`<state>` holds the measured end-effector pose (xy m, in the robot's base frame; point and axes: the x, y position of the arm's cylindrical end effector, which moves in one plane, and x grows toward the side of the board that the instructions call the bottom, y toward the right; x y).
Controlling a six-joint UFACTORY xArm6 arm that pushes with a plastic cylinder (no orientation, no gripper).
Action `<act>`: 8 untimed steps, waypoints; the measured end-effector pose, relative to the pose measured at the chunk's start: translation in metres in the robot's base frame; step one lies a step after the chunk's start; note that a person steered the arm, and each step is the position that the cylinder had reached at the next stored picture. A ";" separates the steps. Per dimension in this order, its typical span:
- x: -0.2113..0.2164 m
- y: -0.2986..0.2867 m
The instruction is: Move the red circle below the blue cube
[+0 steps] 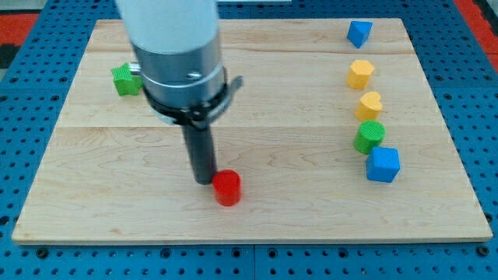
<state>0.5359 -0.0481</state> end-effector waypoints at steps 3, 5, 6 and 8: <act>0.027 0.000; 0.036 0.062; 0.036 0.072; 0.031 0.072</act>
<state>0.5674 0.0238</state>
